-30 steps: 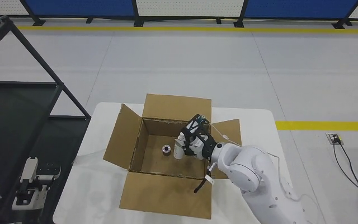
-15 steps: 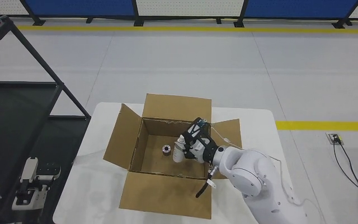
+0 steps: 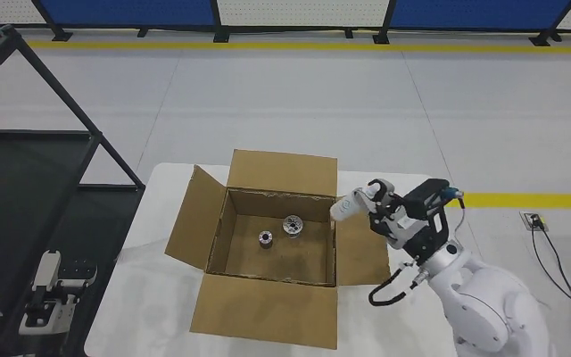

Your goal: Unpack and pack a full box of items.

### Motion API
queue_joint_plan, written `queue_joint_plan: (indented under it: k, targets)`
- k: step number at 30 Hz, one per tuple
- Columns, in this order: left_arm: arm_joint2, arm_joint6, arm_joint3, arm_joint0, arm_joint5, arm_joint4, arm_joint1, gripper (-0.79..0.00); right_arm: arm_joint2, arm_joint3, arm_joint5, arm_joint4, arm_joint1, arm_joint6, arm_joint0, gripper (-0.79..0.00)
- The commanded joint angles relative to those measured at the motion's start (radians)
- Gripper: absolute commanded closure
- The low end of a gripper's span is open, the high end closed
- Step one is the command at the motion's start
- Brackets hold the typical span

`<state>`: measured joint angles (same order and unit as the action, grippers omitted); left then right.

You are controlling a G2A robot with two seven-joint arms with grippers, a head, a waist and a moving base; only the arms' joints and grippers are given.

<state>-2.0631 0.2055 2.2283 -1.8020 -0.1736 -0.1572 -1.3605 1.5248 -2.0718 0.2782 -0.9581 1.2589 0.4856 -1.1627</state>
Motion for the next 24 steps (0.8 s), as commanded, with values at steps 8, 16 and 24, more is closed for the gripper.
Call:
queue_joint_plan:
  k: [8,16,24]
  targets:
    - [0.000,0.000,0.000,0.000,0.000,0.000,0.000,-0.785,0.210,-0.028,-0.190,-0.072,-0.005,-0.155,-0.190,0.000]
    - [0.000,0.000,0.000,0.000,0.000,0.000,0.000,-0.785,0.204,0.075,-0.311,-0.297,-0.008,-0.193,-0.225,0.000]
    - [0.000,0.000,0.000,0.000,0.000,0.000,0.000,-0.785,0.146,0.234,-0.316,-0.388,-0.008,-0.194,-0.180,0.000]
